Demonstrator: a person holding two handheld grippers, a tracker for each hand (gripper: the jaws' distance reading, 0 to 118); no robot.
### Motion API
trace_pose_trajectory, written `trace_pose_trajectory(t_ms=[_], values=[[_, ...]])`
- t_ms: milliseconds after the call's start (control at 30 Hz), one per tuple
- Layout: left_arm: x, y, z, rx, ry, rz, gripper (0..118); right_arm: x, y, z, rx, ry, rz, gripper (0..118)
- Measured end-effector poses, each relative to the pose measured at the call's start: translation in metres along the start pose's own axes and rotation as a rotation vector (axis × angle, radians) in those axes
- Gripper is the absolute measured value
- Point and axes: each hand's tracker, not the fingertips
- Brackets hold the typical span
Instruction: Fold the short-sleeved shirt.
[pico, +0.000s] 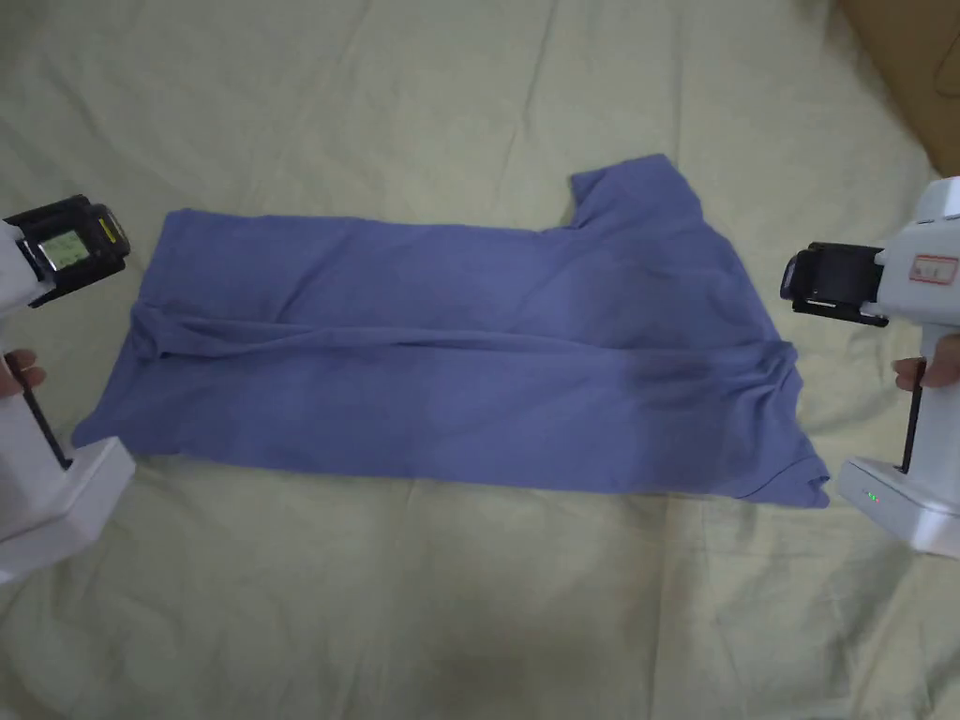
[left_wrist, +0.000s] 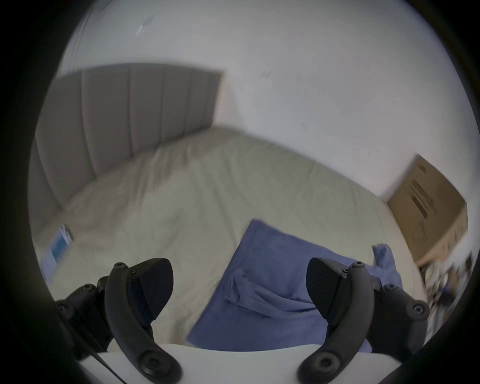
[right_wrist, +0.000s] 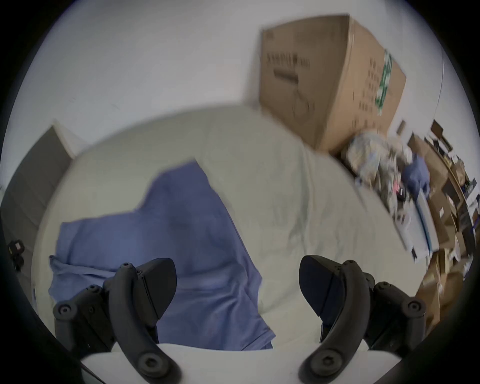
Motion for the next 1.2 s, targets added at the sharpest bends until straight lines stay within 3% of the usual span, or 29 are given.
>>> trace_pose_trajectory(t_ms=[100,267,333,433,467,533,600,667,967,1167,1200], values=[[0.018,-0.011,0.055,0.122,-0.027,-0.163,110,-0.011,-0.01,0.063,0.205,0.087,0.075,100],[0.022,-0.047,0.118,0.279,-0.006,-0.355,106,-0.034,-0.055,0.145,0.398,0.124,0.062,106],[0.025,-0.06,0.142,0.29,-0.023,-0.377,92,-0.046,-0.079,0.168,0.456,0.108,0.115,106],[0.025,-0.077,0.169,0.279,-0.065,-0.372,53,-0.059,-0.108,0.193,0.486,0.116,0.127,100],[0.021,-0.08,0.172,0.276,-0.077,-0.365,43,-0.06,-0.115,0.2,0.497,0.132,0.125,91],[0.02,-0.089,0.182,0.278,-0.088,-0.352,14,-0.066,-0.127,0.21,0.507,0.13,0.112,50],[0.016,-0.094,0.189,0.289,-0.091,-0.344,0,-0.068,-0.136,0.216,0.506,0.125,0.084,8],[0.014,-0.096,0.195,0.276,-0.109,-0.323,0,-0.069,-0.143,0.219,0.505,0.122,0.075,0],[0.011,-0.095,0.196,0.27,-0.158,-0.3,0,-0.072,-0.157,0.223,0.486,0.152,0.064,0],[0.009,-0.059,0.155,0.146,-0.158,-0.246,1,-0.074,-0.154,0.217,0.468,0.174,0.079,0],[0.007,-0.05,0.14,0.092,-0.167,-0.235,13,-0.076,-0.154,0.217,0.464,0.175,0.082,0]])
